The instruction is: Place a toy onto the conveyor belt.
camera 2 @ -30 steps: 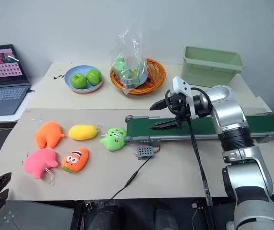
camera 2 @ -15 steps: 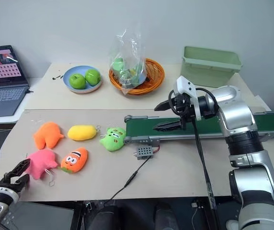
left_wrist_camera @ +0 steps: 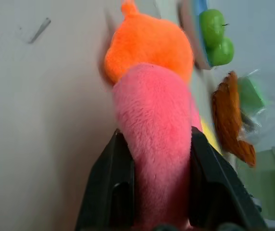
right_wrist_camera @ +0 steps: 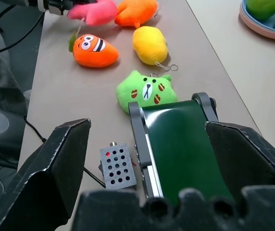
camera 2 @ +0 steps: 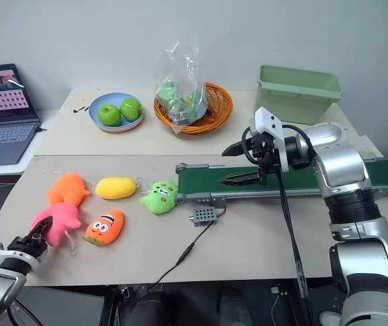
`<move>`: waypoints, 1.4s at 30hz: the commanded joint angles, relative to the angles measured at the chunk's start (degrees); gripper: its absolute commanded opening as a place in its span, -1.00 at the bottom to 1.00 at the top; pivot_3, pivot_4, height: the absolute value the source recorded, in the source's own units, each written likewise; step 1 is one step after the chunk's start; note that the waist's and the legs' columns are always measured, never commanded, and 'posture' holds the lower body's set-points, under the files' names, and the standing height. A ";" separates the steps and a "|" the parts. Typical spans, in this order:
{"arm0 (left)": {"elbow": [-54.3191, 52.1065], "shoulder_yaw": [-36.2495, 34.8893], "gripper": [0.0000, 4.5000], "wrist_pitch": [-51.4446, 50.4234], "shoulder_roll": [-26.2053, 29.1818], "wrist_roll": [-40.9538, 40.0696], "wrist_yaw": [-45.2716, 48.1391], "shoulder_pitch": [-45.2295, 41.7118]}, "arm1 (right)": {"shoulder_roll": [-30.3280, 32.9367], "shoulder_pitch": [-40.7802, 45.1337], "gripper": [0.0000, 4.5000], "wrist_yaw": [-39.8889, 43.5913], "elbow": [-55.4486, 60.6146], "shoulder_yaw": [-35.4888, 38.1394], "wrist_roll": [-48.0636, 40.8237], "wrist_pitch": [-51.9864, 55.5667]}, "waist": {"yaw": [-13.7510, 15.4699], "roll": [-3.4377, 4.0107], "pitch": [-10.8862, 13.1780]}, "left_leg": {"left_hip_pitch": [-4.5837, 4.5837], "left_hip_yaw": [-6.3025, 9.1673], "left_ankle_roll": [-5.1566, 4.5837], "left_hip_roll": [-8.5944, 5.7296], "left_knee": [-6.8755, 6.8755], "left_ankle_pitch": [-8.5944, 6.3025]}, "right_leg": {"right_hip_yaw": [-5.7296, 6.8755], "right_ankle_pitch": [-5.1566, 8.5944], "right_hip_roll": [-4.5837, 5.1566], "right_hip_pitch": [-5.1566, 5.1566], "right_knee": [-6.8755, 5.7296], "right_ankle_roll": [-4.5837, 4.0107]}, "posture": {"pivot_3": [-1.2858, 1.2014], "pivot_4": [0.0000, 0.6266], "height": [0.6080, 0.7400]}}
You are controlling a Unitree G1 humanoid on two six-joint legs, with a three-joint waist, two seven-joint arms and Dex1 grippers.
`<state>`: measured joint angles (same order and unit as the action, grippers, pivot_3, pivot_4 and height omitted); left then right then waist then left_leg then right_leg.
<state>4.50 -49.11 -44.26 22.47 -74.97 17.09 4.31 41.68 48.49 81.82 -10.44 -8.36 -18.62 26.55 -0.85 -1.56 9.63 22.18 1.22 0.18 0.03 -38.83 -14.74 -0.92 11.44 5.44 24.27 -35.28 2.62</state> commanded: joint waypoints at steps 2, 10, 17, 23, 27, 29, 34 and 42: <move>-14.97 -0.86 -0.40 0.08 1.62 -5.99 7.58 2.78 | 0.54 0.29 1.00 -0.51 1.85 1.74 -1.03 -0.06 | -0.06 -0.03 0.01 | 0.01 0.00 0.00 0.00 0.00 0.00 | 0.00 0.00 0.00 0.00 0.02 0.00 | 0.03 -0.52 1.00; -27.12 12.70 -0.40 6.39 8.30 3.35 0.17 -16.62 | 0.05 0.08 1.00 -1.30 1.84 1.56 -1.06 -0.36 | 1.39 -0.07 0.03 | 0.01 0.04 0.04 -0.03 -0.06 0.02 | 0.08 -0.02 -0.01 -0.09 0.03 -0.03 | 0.03 -0.52 1.00; -22.74 44.02 -0.40 17.26 17.25 40.03 6.22 -36.31 | 0.91 -1.33 1.00 -2.97 4.20 2.89 -1.71 0.67 | 0.32 -0.09 -0.04 | 0.17 -0.14 -0.04 -0.14 -0.07 -0.01 | -0.16 -0.18 -0.04 -0.12 0.24 0.17 | 0.03 -0.52 1.00; -12.91 67.46 -0.40 44.39 22.02 73.43 16.95 -40.92 | 3.54 -5.69 1.00 -5.54 9.44 5.90 -3.29 3.42 | -0.02 0.06 0.05 | 0.49 -0.35 -0.09 -0.07 0.18 -0.04 | -0.11 -0.13 -0.07 0.28 0.42 0.22 | 0.03 -0.52 1.00; -5.75 70.45 -0.40 57.97 22.06 83.77 17.44 -43.94 | 4.62 -7.18 1.00 -6.67 11.56 6.93 -4.19 4.69 | 0.07 0.06 0.07 | 0.61 -0.37 -0.14 -0.03 -0.01 -0.06 | -0.11 -0.13 -0.08 0.40 0.28 0.22 | 0.03 -0.52 1.00; -1.33 71.43 -0.40 67.18 22.24 90.54 14.62 -46.54 | 5.07 -7.80 1.00 -7.24 12.31 7.34 -4.56 5.17 | 0.26 0.05 0.08 | 0.59 -0.37 -0.19 -0.03 -0.08 -0.09 | -0.10 -0.13 -0.05 0.40 0.29 0.22 | 0.03 -0.52 1.00; 8.09 72.86 -0.40 81.86 20.99 104.90 4.73 -50.90 | 5.53 -8.61 1.00 -8.35 13.62 7.74 -5.16 5.90 | 0.57 0.06 0.07 | 0.51 -0.37 -0.19 -0.06 -0.17 -0.09 | -0.08 -0.15 -0.01 0.29 0.25 0.24 | 0.03 -0.52 1.00; 20.76 77.88 -0.40 90.49 13.57 118.55 -6.23 -54.37 | 6.31 -9.13 1.00 -9.32 14.56 7.90 -6.17 6.28 | 0.90 0.06 0.07 | 0.64 -0.36 -0.26 -0.08 -0.25 -0.12 | -0.05 -0.21 0.00 0.28 0.13 0.34 | 0.03 -0.52 1.00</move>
<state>23.25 27.81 43.89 37.26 40.55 14.45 -47.45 46.86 39.25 72.72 1.93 -2.82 -23.75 32.70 0.05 -1.51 9.70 22.83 0.86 -0.09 -0.06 -39.10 -14.86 -0.96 11.22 5.44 24.55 -35.15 2.97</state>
